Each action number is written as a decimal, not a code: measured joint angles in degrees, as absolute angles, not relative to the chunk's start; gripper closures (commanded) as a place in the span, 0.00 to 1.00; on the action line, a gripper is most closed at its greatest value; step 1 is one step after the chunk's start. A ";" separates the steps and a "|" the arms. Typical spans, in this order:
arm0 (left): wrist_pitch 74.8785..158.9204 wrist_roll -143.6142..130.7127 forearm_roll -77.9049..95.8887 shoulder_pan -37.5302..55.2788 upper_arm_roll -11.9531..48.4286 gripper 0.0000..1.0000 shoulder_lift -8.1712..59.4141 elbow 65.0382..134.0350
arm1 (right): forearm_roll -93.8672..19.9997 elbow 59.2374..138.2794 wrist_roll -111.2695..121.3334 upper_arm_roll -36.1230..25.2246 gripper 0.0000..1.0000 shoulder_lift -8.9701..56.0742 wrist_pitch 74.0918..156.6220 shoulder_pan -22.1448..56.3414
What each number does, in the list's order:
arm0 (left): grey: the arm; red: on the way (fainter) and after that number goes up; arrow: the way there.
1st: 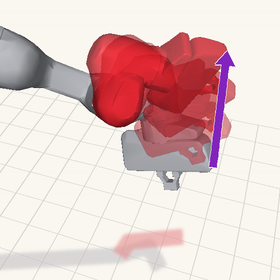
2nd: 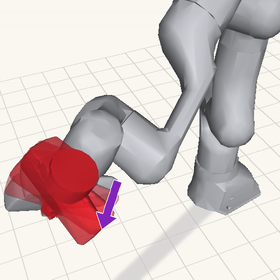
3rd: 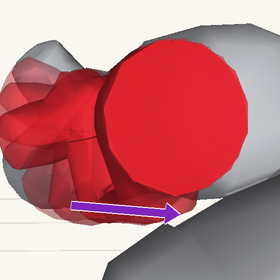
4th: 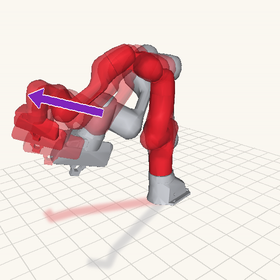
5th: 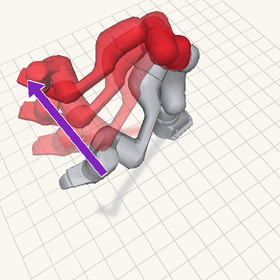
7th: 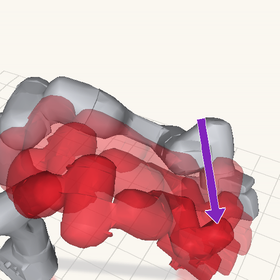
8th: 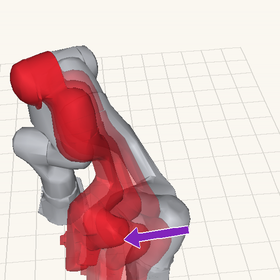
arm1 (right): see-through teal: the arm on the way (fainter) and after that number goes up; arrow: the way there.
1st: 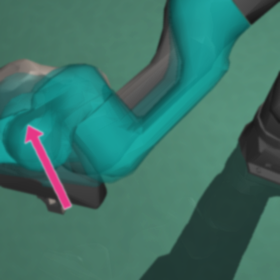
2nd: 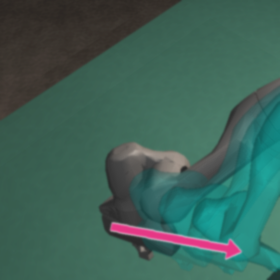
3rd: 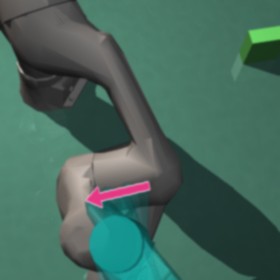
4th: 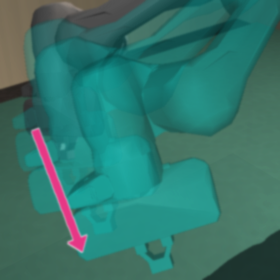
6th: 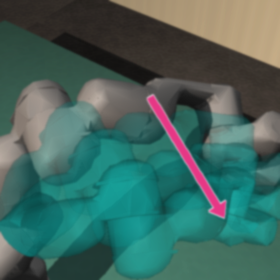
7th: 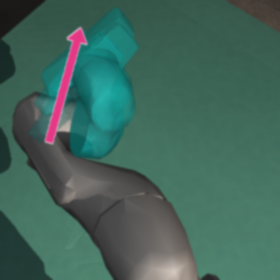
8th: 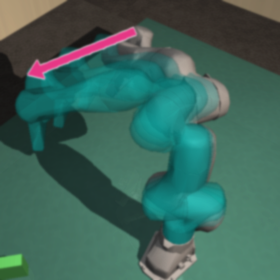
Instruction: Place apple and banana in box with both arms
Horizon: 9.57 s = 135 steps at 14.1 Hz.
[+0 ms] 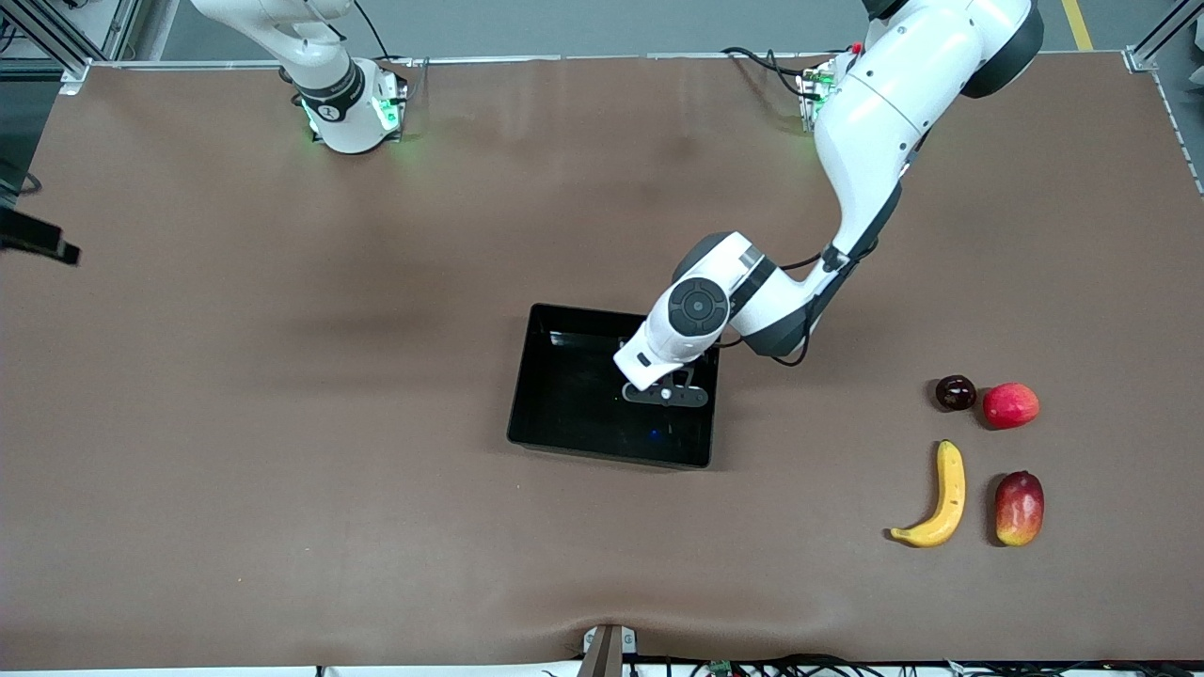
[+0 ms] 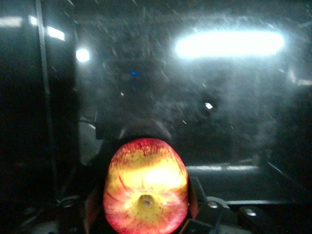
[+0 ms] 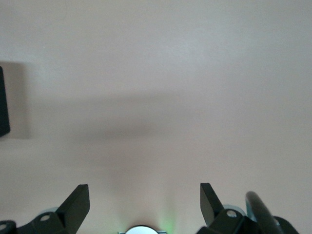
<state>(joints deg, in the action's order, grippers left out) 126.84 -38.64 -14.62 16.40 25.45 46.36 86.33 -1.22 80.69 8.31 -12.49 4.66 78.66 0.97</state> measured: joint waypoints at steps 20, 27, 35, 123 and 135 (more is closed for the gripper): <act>116.13 -16.89 -18.53 -7.87 24.08 0.00 38.40 78.44 | 1.27 89.66 8.32 -10.35 0.00 -5.75 86.39 1.74; 126.48 -7.78 -26.58 -14.82 23.59 0.00 46.51 78.72 | 1.61 89.66 8.32 -10.27 0.00 -5.66 86.26 2.21; 134.73 -1.93 -26.58 -19.59 22.65 0.42 53.55 78.78 | 1.61 89.73 8.32 -10.27 0.00 -5.42 86.02 2.23; 93.49 -14.76 -11.28 -19.55 30.61 0.00 12.03 75.78 | 1.21 89.17 8.31 -10.39 0.00 -4.79 88.93 2.52; 91.49 -7.46 -6.87 -3.15 11.21 0.00 7.20 79.78 | 1.21 89.17 8.31 -10.37 0.00 -4.78 88.90 2.52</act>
